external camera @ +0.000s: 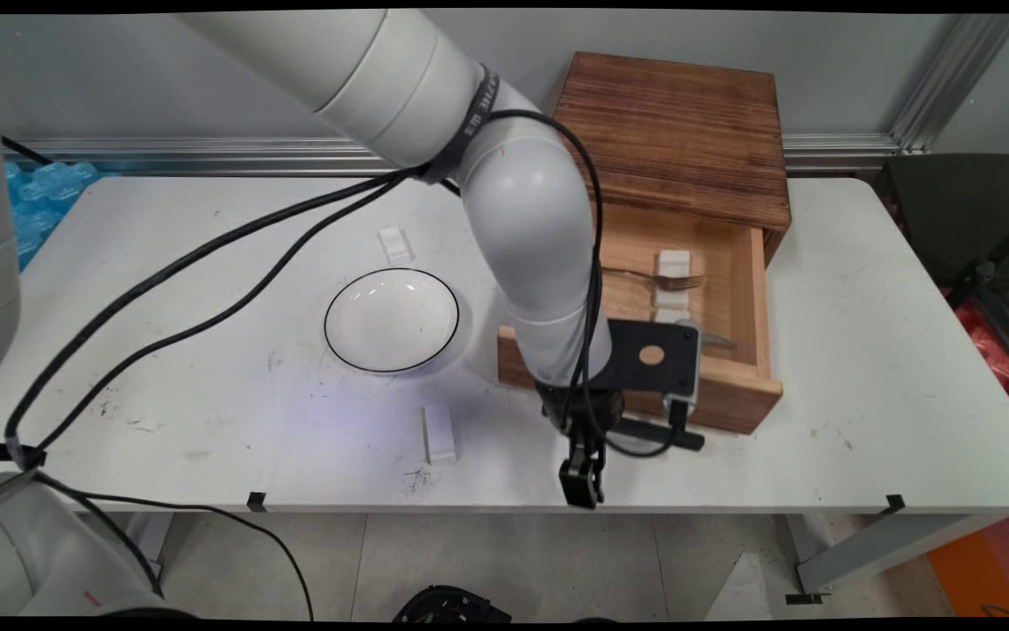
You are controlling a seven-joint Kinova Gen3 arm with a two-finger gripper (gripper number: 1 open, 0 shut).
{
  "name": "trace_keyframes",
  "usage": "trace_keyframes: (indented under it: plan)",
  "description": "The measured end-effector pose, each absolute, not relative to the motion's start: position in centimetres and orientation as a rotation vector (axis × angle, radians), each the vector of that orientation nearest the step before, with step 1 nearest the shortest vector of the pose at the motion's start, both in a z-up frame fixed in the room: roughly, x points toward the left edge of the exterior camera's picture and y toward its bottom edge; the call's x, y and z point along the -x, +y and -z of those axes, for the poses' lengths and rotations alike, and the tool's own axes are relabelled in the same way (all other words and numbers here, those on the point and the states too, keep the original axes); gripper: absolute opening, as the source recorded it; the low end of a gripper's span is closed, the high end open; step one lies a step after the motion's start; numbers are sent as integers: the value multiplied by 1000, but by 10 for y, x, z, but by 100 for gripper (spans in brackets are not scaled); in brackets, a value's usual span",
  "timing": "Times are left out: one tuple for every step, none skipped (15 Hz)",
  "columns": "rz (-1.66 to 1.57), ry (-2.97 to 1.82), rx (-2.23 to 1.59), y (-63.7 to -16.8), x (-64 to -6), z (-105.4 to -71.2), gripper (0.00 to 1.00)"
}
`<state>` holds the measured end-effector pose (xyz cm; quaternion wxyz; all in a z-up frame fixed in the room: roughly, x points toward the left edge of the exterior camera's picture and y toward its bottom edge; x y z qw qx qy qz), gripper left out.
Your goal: Open the drawer
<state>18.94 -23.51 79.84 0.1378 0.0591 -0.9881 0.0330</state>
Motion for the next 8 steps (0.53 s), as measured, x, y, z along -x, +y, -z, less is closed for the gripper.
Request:
trace_keyframes:
  plan:
    - [-89,-2858,-167,-229,-189,-799,100]
    - [-85,-2858,-163,-223,-188,-800,100]
    - [-79,-2858,-159,-217,-188,-801,100]
    - [-74,-2858,-155,-212,-187,-802,100]
    - [-67,-2858,-148,-202,-187,-803,100]
    - [-65,-2857,-145,-197,-187,-804,100]
    - [-64,-2856,-141,-194,-187,-805,100]
    - [-63,-2853,-136,-189,-186,-805,100]
